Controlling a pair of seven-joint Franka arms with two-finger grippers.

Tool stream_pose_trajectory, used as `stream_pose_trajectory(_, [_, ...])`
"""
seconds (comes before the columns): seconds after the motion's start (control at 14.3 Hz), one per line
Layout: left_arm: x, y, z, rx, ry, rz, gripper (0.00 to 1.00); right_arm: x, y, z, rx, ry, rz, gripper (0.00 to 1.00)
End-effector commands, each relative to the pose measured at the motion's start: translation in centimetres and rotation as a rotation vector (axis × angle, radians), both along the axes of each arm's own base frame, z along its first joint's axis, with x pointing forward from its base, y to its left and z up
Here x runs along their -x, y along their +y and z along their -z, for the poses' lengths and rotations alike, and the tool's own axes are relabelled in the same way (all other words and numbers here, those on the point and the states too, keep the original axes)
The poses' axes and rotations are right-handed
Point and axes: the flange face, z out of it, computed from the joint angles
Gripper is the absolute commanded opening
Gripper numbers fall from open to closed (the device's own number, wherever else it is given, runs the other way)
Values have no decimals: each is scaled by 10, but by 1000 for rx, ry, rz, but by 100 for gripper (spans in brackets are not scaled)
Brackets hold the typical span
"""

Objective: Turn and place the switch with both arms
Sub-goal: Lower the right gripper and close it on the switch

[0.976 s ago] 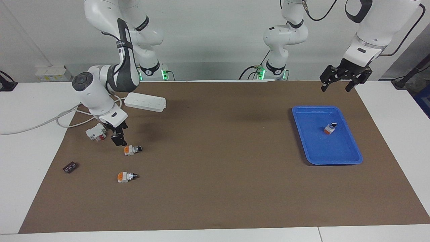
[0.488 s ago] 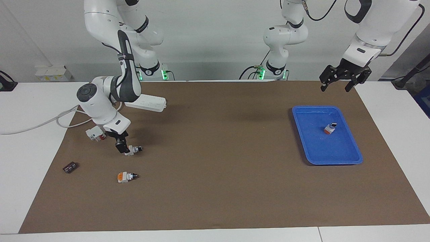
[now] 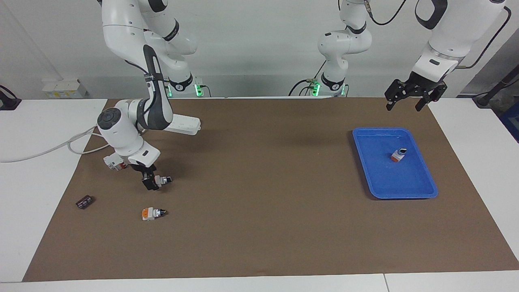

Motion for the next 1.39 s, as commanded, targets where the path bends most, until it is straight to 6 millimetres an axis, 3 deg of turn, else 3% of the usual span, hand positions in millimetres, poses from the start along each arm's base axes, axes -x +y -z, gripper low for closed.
stream_pose_trajectory(0.0, [11,-2,0,8,-12,10,100,-4,-3,11,-24,2,-6,100])
stream_pose_trajectory(0.35, [11,-1,1,8,-12,13,100,-3,3,12,-50,7,14,100])
stream_pose_trajectory(0.42, [11,-1,1,8,-12,13,100,-3,2,12,-51,10,16,86])
stream_pose_trajectory(0.7, [11,-1,1,8,-12,13,100,-6,3,7,-57,12,22,0])
stream_pose_trajectory(0.84, [12,-2,2,8,-9,16,100,-6,5,1,-58,8,30,0])
stream_pose_trajectory(1.05, [14,-1,3,7,-9,16,100,-13,13,-32,-69,12,85,0])
stream_pose_trajectory(1.32, [12,2,6,7,-38,2,100,-26,57,-86,-100,6,185,0])
